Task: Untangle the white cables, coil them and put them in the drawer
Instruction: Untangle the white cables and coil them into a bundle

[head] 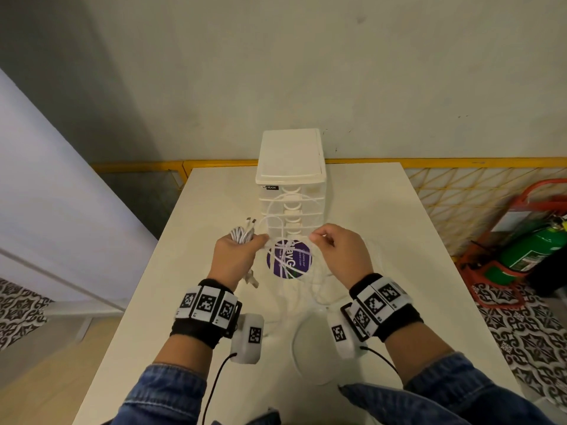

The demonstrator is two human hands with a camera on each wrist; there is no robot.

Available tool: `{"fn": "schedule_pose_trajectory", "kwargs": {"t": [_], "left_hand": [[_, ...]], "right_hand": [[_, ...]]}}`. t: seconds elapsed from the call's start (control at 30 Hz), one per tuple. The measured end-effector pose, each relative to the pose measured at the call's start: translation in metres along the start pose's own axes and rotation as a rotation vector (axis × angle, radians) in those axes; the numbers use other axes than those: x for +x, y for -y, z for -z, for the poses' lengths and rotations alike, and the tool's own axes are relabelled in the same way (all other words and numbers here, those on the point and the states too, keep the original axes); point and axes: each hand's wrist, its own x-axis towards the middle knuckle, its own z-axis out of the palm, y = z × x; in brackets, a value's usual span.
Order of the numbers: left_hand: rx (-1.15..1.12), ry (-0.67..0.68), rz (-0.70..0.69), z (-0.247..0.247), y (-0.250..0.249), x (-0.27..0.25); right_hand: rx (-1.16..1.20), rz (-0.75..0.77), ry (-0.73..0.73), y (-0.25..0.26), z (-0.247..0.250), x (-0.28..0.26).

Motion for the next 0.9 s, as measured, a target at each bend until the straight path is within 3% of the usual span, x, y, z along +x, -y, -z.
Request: {"fn": "schedule_pose_trajectory", "kwargs": {"t": [0.13,0.27,0.43,0.6,0.73,0.9], "left_hand": [[-0.070,-0.017,-0.014,0.007,-0.002,0.000],[-0.060,0.010,-0.032,0.008,0.001,0.003],[0.006,0.113,-0.053,-0.003,0.003,-0.003],[0.056,0.054,-0.040,0.001,0.005,-0.003],[0.054,-0.089,-0.035,0.020,0.005,0.007],[0.048,-0.080,-0.058,0.022,0.006,0.008]], "right_hand": [[-0.069,-0.052,-0.060,-0.005,0.008,0.002],[-0.086,-0.143,0.092,-0.017,0.010,0.008],[0.085,-0.061,0.197,-0.011,0.001,0.002],[-0.042,-0.078,0.013,-0.012,0.006,0.001],[-0.107,-0.239,-0.095,-0.036,0.016,0.006],[-0.169,-0.440,-0.134,-0.053,0.021,0.005]]}}
